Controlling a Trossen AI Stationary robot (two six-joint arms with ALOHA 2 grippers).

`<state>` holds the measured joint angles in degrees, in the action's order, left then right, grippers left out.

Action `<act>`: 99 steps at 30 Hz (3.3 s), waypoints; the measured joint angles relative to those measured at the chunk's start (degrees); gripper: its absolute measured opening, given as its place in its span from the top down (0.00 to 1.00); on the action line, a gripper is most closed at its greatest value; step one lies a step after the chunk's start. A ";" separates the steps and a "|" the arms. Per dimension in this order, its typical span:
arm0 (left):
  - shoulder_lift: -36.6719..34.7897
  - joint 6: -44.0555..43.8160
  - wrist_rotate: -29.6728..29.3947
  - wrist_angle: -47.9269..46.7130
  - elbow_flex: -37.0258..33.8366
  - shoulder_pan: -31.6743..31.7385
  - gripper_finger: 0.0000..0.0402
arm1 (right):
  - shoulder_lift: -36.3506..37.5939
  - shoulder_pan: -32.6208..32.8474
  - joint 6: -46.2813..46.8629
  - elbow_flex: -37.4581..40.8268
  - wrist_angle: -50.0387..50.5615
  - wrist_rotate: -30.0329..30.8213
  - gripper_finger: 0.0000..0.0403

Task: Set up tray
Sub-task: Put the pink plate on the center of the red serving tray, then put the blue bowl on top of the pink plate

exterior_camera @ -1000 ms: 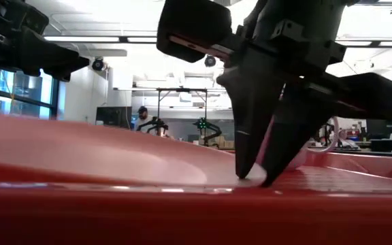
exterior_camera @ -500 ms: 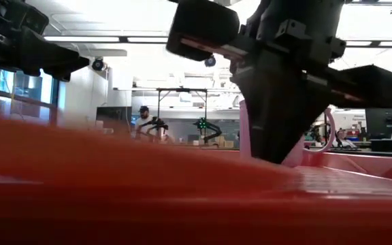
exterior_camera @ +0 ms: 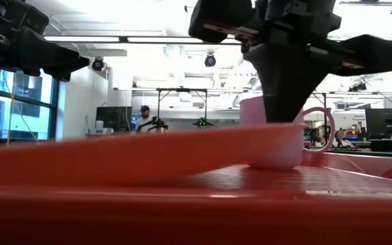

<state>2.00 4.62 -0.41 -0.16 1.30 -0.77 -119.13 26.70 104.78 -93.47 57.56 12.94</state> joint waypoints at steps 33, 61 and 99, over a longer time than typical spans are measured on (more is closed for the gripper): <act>0.00 0.00 -0.19 0.00 0.00 0.00 0.52 | 0.11 0.56 -0.68 -0.10 3.52 0.16 0.95; 0.00 1.07 -0.19 0.02 0.00 -0.01 0.52 | 13.64 -5.01 -21.45 -0.17 -12.44 24.60 0.55; -0.02 -1.69 1.04 0.55 0.00 0.01 0.52 | 16.32 -57.19 -77.24 -0.11 7.55 -10.44 0.22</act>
<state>1.98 2.94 0.62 0.39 1.30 -0.76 -102.81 -30.48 27.55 -93.58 65.11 2.51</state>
